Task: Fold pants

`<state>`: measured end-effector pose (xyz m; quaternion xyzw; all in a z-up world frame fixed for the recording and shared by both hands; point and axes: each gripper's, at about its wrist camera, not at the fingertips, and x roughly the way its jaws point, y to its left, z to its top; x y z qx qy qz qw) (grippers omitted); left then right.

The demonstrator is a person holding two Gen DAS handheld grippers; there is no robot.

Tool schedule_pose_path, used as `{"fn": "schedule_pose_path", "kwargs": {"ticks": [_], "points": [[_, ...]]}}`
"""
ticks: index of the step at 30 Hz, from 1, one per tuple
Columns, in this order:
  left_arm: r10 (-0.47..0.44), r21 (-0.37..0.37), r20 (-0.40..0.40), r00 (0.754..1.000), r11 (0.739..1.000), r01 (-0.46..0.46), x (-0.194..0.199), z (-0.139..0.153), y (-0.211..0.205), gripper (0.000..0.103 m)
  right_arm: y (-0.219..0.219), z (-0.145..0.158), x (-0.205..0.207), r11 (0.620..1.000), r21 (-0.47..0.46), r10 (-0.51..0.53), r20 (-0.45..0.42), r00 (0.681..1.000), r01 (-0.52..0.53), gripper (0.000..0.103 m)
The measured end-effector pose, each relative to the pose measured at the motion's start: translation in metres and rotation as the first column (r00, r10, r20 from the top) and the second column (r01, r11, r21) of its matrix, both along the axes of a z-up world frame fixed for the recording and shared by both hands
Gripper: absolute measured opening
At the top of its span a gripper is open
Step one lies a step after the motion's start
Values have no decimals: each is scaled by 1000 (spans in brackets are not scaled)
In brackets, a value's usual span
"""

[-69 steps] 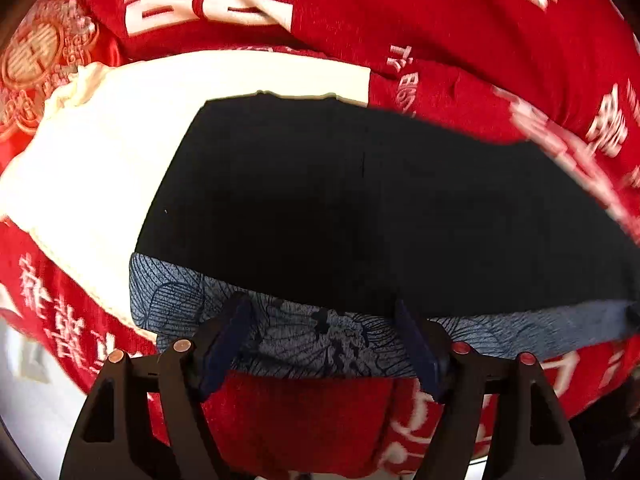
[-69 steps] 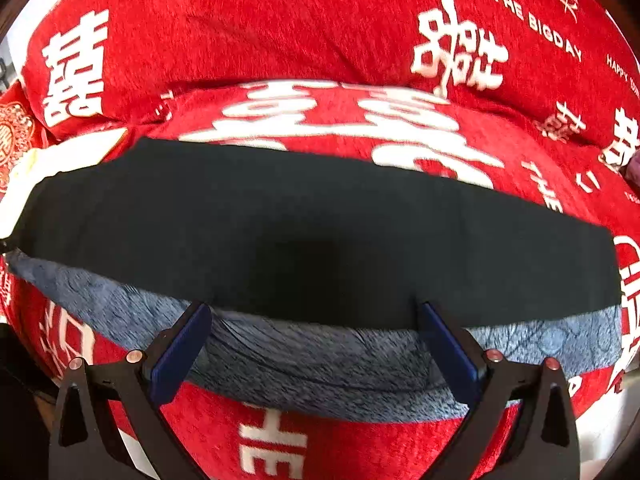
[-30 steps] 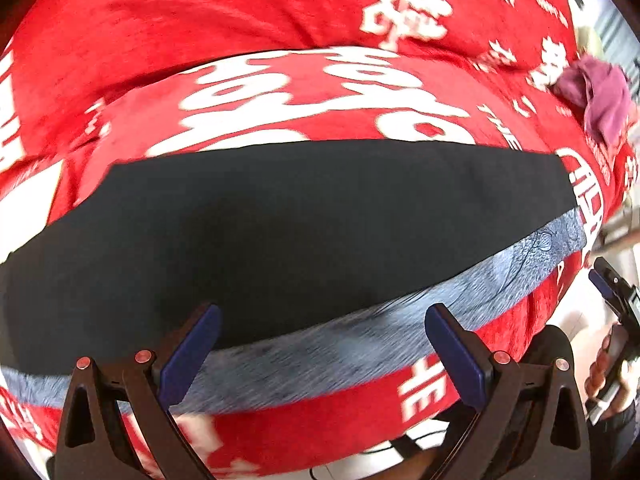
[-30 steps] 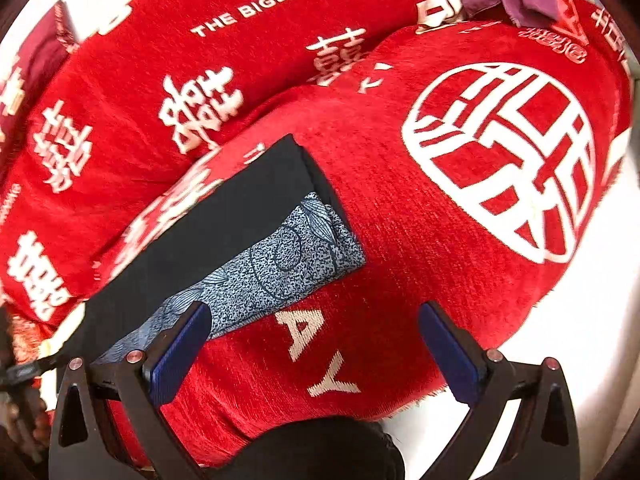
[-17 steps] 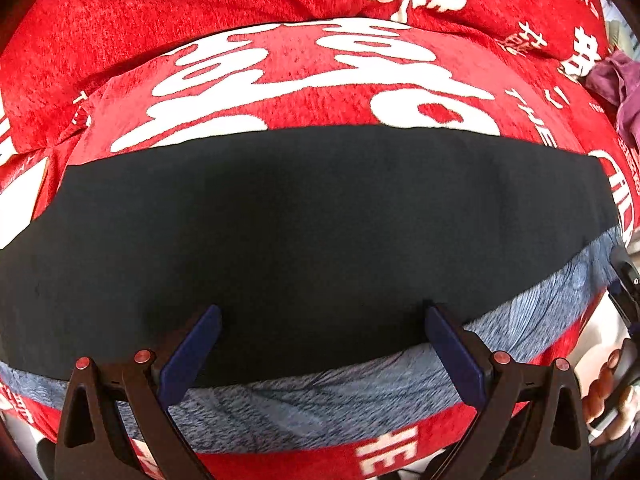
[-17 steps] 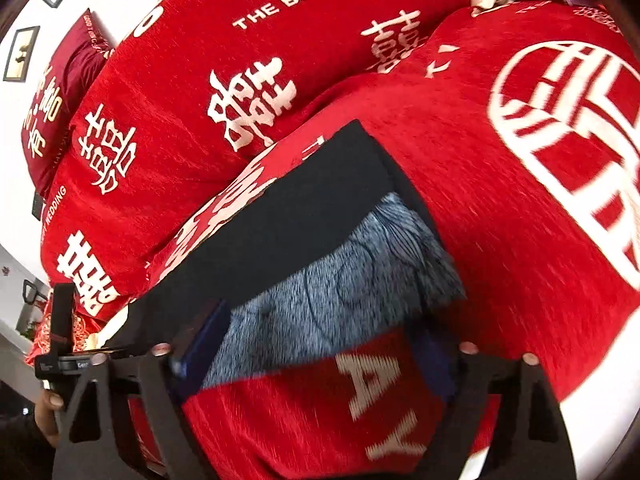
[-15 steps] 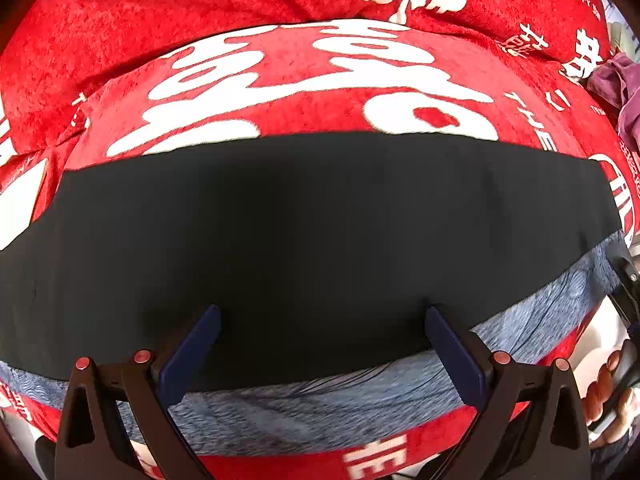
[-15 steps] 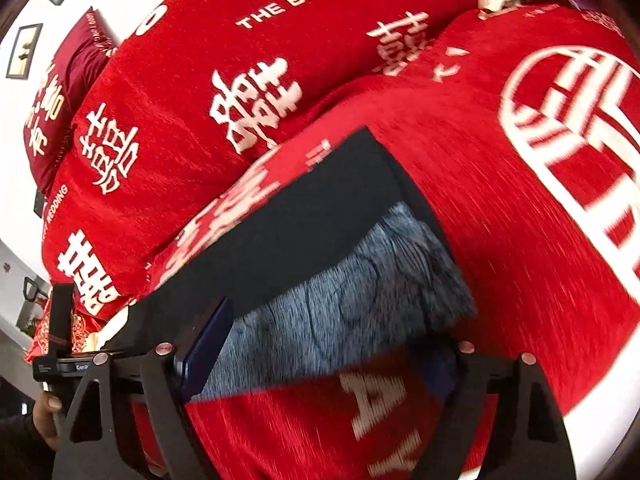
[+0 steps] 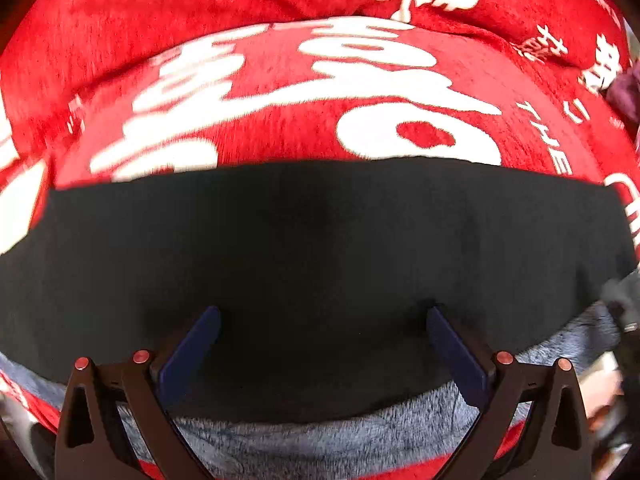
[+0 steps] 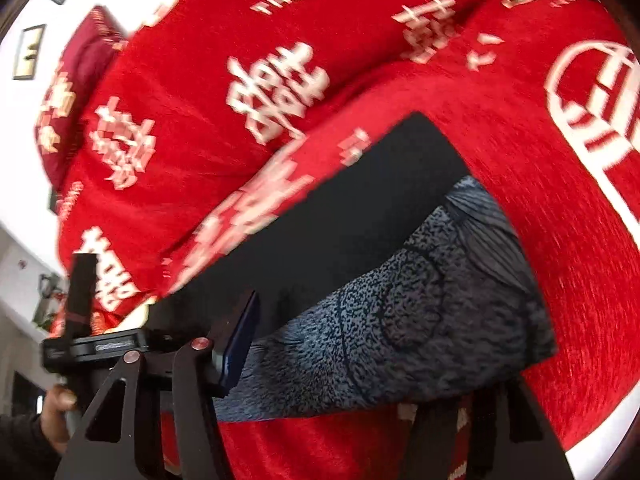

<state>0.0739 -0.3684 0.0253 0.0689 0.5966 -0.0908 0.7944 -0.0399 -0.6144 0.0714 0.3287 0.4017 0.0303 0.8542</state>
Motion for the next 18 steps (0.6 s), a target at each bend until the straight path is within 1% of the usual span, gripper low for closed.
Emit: {"fn": "schedule_pose_path", "kwargs": {"ticks": [1,2,3,4,5,7,9,10,11,13,14,16,17,18], "points": [[-5,12,5,1000,1000,5,1,-1,-3,103,-1,1,0,1000,10,-15,8,1000,15,66],[-1,11,1,1000,1000,1,3,-2,-3,103,1,5,2,1000,6,-12,17,1000,12,64],[1,10,-10,1000,1000,-1,5,-3,-3,103,4,10,3,1000,-20,-4,25,1000,4,52],[-4,13,-32,999,1000,5,8,-2,-4,103,9,17,5,997,-80,2,24,1000,0,40],[-10,10,-51,999,1000,11,12,-2,-3,103,13,21,8,992,-122,1,11,1000,0,22],[-26,-16,-95,995,1000,25,16,5,4,103,16,30,10,989,-149,0,6,1000,1,19],[-9,-65,-72,997,998,5,19,17,19,103,28,47,11,974,-225,4,7,1000,-2,18],[5,-90,-54,999,996,-10,20,24,31,103,38,58,12,957,-290,16,15,1000,-11,18],[16,-119,-43,999,993,-21,22,31,45,103,47,67,11,942,-335,26,24,999,-17,18],[31,-175,-40,999,984,-37,27,39,74,103,66,85,12,906,-422,50,38,998,-30,18],[48,-189,-42,998,980,-55,28,43,90,103,82,98,12,874,-485,73,51,996,-39,18],[94,-224,-39,995,969,-100,33,46,132,103,105,112,13,832,-552,104,65,992,-51,18],[117,-236,-43,992,964,-124,33,47,148,103,127,122,16,794,-604,133,71,989,-63,18],[148,-253,-49,988,955,-156,34,46,170,103,142,127,18,771,-633,154,74,985,-72,18]]}}
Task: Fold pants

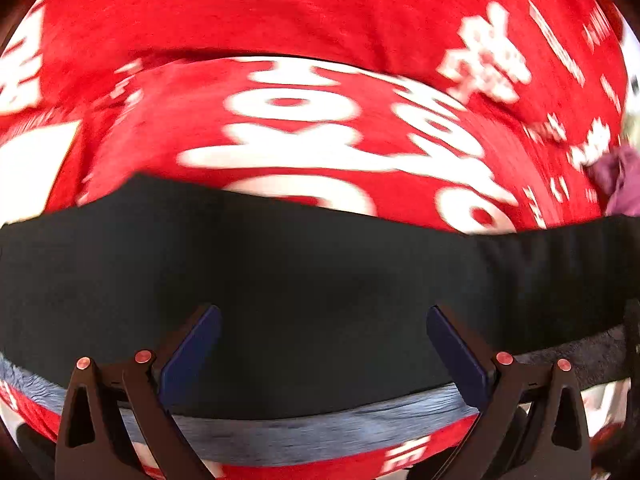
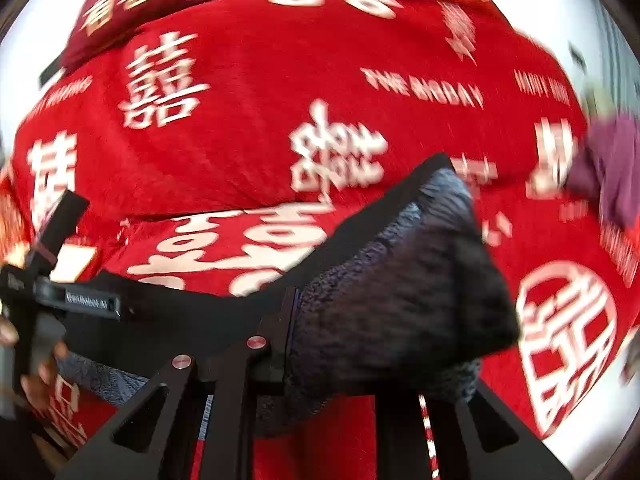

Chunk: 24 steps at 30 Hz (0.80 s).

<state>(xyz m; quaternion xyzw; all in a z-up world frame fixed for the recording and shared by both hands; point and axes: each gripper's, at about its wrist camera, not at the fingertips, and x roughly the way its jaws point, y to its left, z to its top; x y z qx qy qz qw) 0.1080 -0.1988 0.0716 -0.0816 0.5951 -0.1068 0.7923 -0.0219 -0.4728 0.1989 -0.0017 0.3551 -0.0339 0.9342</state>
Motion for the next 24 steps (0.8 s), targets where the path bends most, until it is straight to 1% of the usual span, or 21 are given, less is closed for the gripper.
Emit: {"fn": "schedule_pose_path", "kwargs": {"ticks": [2,4,5,7,8,9,10,11,13,15,17,19,20,21,22,23,24], "points": [[50,-21,-7,999,999,-50,0,-3,34,103,41,11,4,994,-89,64,17,998,-62,18],[89,-27,-11,996,996,-89,-3,-7,68,103,76,14,8,981,-161,114,24,993,-109,18],[103,-26,-13,995,994,-103,-6,-9,83,103,104,14,10,966,-211,156,24,988,-147,18],[122,-27,-13,992,992,-123,-14,-14,108,103,140,10,14,944,-263,209,11,978,-199,18],[132,-31,-12,991,991,-132,-19,-16,120,103,167,2,16,923,-302,249,-6,968,-240,18],[142,-34,-10,990,989,-142,-22,-18,131,103,184,-4,17,907,-325,276,-20,961,-267,18],[155,-38,-8,988,987,-155,-26,-20,143,103,208,-14,17,883,-356,311,-44,949,-306,18],[170,-43,-6,985,984,-170,-30,-23,156,103,220,-22,17,870,-369,330,-61,942,-328,18],[206,-53,-8,979,977,-206,-38,-29,181,103,255,-49,16,828,-404,377,-115,919,-390,18],[232,-65,-19,973,970,-232,-43,-35,196,103,287,-84,17,780,-436,405,-194,893,-448,18],[251,-82,-35,967,964,-253,-47,-41,208,103,307,-116,17,742,-455,415,-265,870,-492,18],[256,-99,-37,966,961,-258,-50,-43,214,103,319,-136,14,712,-479,410,-309,858,-513,18],[254,-104,-33,967,961,-257,-51,-43,213,103,322,-144,10,688,-517,403,-310,861,-508,22],[252,-108,-31,967,961,-254,-50,-42,212,103,325,-147,5,668,-552,401,-298,866,-499,23],[247,-120,-30,968,961,-249,-49,-40,211,103,328,-147,4,657,-568,393,-303,868,-495,24],[243,-133,-29,970,960,-245,-47,-37,208,103,329,-146,4,650,-574,384,-317,867,-498,29],[239,-142,-24,971,960,-240,-46,-34,208,103,330,-141,3,649,-565,385,-333,861,-509,43]]}}
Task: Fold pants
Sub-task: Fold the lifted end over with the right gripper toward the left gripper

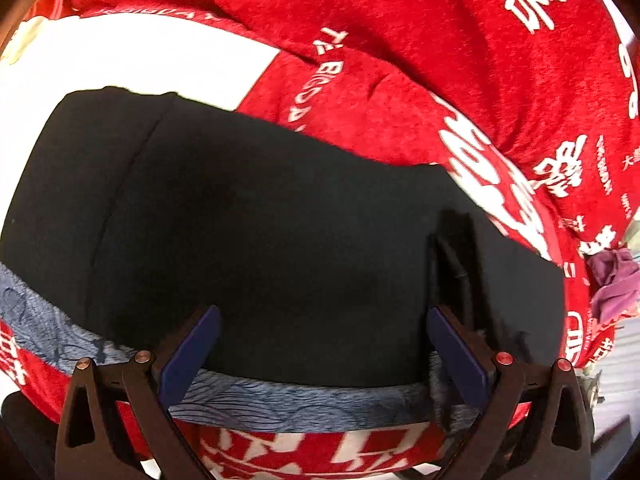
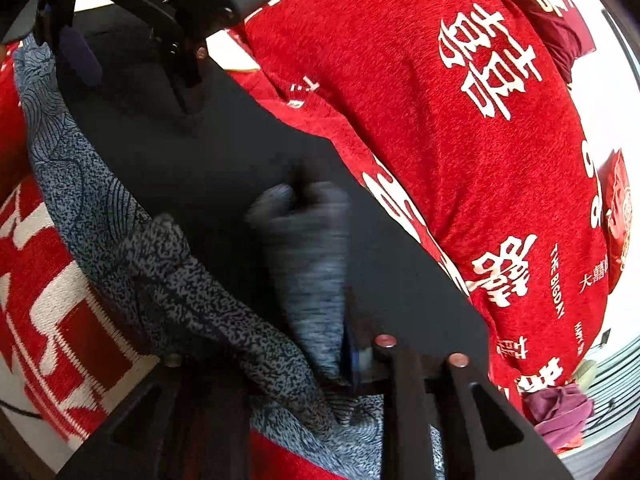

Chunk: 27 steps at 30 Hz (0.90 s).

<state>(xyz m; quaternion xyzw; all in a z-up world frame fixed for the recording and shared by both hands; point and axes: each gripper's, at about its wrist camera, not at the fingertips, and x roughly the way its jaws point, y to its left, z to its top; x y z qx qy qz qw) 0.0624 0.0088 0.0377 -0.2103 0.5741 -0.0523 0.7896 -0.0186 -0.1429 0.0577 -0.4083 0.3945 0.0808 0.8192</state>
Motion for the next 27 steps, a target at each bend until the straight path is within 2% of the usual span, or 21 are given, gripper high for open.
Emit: {"fn": "schedule_pose_path", "kwargs": {"ticks": [1,2,3,6,8,10,11,13,15,17,19,20,21,24,27], "points": [[-4,-2,11,1000,1000,4,2,5,-3,103,-1,10,-2,1000,27,9,-13,1000,-9,54],[-9,-2,26,1000,1000,9,2,10,-6,103,-2,21,-6,998,61,18,-10,1000,-17,80],[-16,1,39,999,1000,16,2,16,-8,103,-6,35,-12,994,106,25,3,1000,-25,91],[-44,19,73,996,999,43,0,33,-20,103,-14,71,-21,968,243,59,-14,998,-54,91],[-86,34,92,992,996,83,-5,44,-37,103,-41,97,-29,915,403,28,-35,999,-12,92],[-155,42,111,982,988,151,-12,52,-63,103,-73,106,-25,859,508,-38,-73,997,70,92],[-198,44,124,972,980,194,-17,55,-79,103,-94,106,-20,823,555,-76,-104,992,122,92],[-286,38,141,948,958,284,-24,57,-110,103,-148,93,-9,711,656,-151,-209,966,253,92],[-347,40,132,929,938,344,-31,52,-136,103,-183,74,-4,608,709,-184,-311,932,356,92],[-383,41,89,919,924,381,-35,36,-154,103,-213,48,-1,504,735,-196,-414,889,453,92],[-388,91,20,922,919,384,-31,13,-161,103,-225,28,-1,434,748,-177,-476,861,503,91],[-393,103,16,919,915,390,-31,6,-161,103,-230,18,-3,418,750,-178,-485,856,512,91],[-401,122,41,915,911,394,-33,8,-162,103,-230,18,-5,423,757,-172,-473,864,498,92],[-409,132,31,912,906,402,-33,14,-163,103,-226,32,-3,467,740,-161,-467,869,484,92],[-396,131,25,918,912,390,-32,12,-165,103,-234,62,8,465,788,-146,-381,913,404,92]]}}
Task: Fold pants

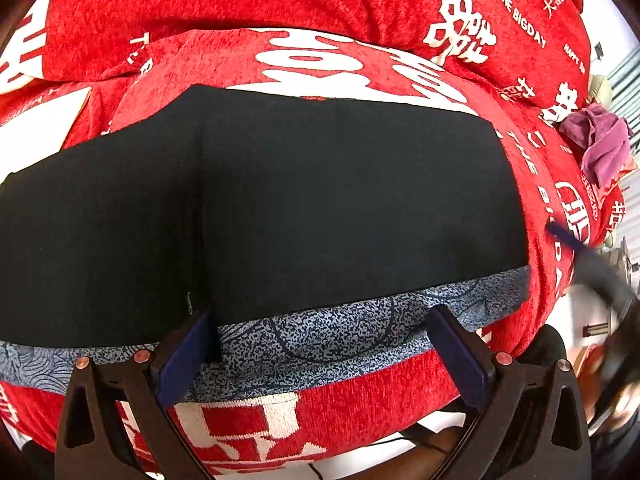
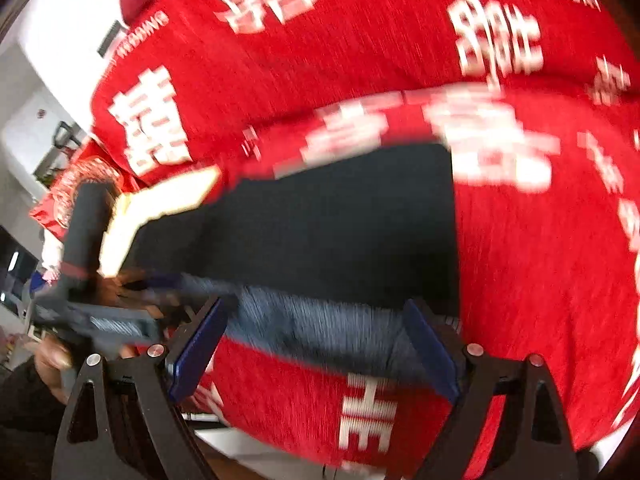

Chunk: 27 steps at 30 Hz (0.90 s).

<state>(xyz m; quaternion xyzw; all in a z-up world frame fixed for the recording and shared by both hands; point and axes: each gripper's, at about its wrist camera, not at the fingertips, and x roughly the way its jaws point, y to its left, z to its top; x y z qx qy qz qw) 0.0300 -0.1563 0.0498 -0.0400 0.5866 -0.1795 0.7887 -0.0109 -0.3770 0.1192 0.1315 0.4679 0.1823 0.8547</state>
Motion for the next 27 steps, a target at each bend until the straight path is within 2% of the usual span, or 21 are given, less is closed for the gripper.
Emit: {"fn": "schedule_pose_path", "kwargs": {"ticks": [2,4,7,9,13,15,19,23,25,27], "points": [[3,27,12,1000,1000,-3,0,-1,-5,103,-6,10,20,1000,-2,-1,34,999,1,92],[-2,57,24,1000,998,1,-3,-3,-8,103,-8,10,45,1000,18,-2,30,1000,2,92],[-7,73,34,999,997,5,-5,-5,-9,103,-6,-9,84,999,48,16,-39,999,-14,92],[-5,69,34,999,998,3,-4,-6,-9,103,-6,-24,103,1000,30,8,-84,996,-5,92],[6,60,33,999,998,-8,-1,-7,-9,103,-5,-42,130,1000,-12,-6,-101,995,4,92],[8,63,31,1000,998,-9,-1,-7,-10,103,-2,-43,134,1000,-18,5,-107,994,-7,96],[10,52,31,999,999,-11,-1,-7,-8,103,4,-35,114,995,-92,21,-100,995,-30,96],[13,50,35,999,999,-14,0,-8,-8,103,-6,-24,63,1000,-28,4,-79,997,-6,96],[10,53,37,999,999,-11,0,-8,-8,103,-12,-31,38,1000,-5,-21,-96,995,21,96],[9,49,27,1000,999,-10,0,-5,-7,103,-14,-37,16,997,-48,-59,-86,995,55,96]]}}
